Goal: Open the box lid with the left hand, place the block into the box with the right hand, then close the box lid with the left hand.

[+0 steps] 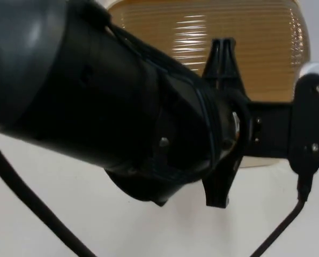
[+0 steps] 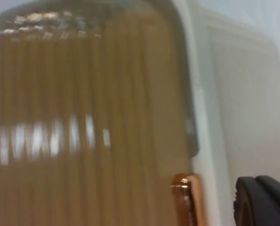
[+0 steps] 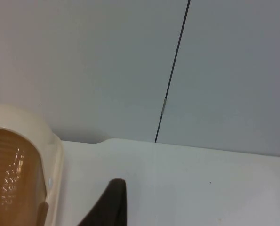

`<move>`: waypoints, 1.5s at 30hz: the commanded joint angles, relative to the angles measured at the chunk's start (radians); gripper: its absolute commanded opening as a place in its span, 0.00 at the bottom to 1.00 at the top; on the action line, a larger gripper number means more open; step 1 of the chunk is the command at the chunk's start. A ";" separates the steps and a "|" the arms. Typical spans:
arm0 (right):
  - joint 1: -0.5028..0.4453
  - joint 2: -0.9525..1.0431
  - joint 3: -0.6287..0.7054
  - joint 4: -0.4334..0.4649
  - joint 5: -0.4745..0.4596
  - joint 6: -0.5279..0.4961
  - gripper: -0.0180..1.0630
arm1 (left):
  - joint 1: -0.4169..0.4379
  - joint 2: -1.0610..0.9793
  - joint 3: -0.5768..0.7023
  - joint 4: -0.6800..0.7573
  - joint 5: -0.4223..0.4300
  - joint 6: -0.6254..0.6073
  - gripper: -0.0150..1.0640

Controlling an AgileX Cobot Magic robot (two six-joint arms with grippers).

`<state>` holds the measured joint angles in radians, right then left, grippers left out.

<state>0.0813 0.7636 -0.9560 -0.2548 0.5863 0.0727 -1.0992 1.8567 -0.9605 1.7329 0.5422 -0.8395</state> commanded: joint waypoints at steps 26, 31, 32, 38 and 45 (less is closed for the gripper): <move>-0.002 0.000 -0.009 -0.003 0.001 0.010 0.99 | 0.114 0.009 -0.005 0.012 -0.085 -0.006 0.01; -0.002 0.000 -0.009 -0.001 0.001 0.010 0.99 | 0.135 0.009 -0.005 0.012 -0.089 -0.006 0.01; -0.002 0.000 -0.009 -0.001 0.001 0.010 0.99 | 0.135 0.009 -0.005 0.012 -0.089 -0.006 0.01; -0.002 0.000 -0.009 -0.001 0.001 0.014 0.99 | 0.135 0.009 -0.005 0.012 -0.089 -0.006 0.01; -0.002 0.000 -0.009 -0.001 0.001 0.014 0.99 | 0.135 0.009 -0.005 0.012 -0.089 -0.006 0.01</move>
<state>0.0813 0.7636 -0.9560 -0.2548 0.5863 0.0855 -0.9663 1.8662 -0.9605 1.7400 0.4516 -0.8378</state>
